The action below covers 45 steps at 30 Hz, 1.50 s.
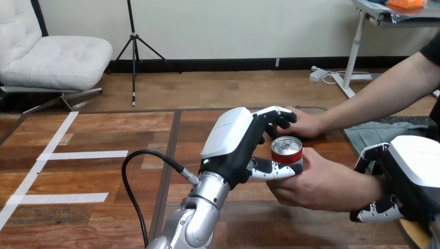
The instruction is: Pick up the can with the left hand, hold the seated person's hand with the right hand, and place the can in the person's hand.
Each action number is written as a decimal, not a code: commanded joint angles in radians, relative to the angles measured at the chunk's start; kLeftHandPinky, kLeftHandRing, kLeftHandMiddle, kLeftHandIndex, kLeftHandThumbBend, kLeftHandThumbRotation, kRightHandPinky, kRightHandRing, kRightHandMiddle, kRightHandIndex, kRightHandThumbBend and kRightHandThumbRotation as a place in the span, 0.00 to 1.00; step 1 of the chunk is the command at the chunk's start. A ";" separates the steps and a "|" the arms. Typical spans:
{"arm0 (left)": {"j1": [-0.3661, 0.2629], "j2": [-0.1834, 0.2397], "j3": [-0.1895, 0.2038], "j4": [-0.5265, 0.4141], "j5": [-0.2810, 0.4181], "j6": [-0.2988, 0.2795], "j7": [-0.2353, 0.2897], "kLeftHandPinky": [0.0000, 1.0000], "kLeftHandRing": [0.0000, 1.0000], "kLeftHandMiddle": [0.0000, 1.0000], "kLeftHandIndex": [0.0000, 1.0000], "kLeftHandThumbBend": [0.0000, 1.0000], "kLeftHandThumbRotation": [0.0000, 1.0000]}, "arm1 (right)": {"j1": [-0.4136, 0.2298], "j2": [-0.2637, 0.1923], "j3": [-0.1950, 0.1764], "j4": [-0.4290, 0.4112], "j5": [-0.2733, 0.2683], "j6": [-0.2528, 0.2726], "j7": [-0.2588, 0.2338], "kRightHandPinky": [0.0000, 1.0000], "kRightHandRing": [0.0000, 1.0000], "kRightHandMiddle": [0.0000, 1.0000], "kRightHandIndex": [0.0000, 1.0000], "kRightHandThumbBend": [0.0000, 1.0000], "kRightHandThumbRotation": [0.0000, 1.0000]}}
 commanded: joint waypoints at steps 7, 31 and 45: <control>0.001 -0.001 0.048 -0.065 -0.150 0.012 -0.134 0.83 0.93 0.95 0.95 0.90 0.58 | -0.052 0.020 0.001 -0.064 0.023 -0.022 -0.006 0.25 0.32 0.42 0.48 0.80 0.00; 0.012 0.007 0.070 -0.068 -0.240 -0.006 -0.198 1.00 1.00 1.00 1.00 0.96 0.69 | -0.057 0.010 0.008 -0.095 -0.006 0.027 0.080 0.44 0.58 0.64 0.65 0.94 0.00; 0.012 0.009 0.068 -0.069 -0.232 -0.006 -0.196 1.00 1.00 1.00 1.00 0.98 0.69 | -0.052 0.003 0.010 -0.103 -0.019 0.024 0.090 0.51 0.66 0.71 0.69 0.95 0.00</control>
